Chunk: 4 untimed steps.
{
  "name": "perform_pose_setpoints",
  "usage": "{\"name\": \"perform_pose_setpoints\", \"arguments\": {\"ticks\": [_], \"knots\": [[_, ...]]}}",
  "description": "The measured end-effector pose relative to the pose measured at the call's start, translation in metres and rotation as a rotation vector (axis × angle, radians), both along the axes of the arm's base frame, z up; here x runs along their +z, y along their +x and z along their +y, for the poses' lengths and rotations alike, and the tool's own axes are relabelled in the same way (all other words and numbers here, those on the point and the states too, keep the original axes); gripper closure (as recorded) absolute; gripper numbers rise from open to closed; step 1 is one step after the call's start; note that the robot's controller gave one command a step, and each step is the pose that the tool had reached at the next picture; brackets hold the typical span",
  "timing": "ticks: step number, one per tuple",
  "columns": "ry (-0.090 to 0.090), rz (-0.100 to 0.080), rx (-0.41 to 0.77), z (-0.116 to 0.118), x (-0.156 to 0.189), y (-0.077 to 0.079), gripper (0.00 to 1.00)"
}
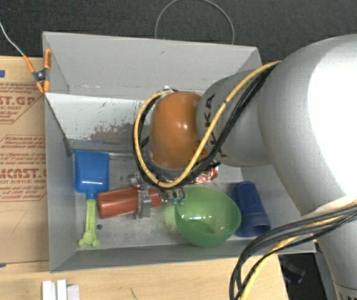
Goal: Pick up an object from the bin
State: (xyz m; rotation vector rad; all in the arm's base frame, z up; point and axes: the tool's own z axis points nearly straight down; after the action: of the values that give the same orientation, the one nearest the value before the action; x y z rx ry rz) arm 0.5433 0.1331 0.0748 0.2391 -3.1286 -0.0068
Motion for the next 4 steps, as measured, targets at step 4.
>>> {"name": "perform_pose_setpoints", "arguments": {"ticks": [4], "knots": [[0.0,0.001,-0.001,0.0,0.019,0.0,1.0]]}}
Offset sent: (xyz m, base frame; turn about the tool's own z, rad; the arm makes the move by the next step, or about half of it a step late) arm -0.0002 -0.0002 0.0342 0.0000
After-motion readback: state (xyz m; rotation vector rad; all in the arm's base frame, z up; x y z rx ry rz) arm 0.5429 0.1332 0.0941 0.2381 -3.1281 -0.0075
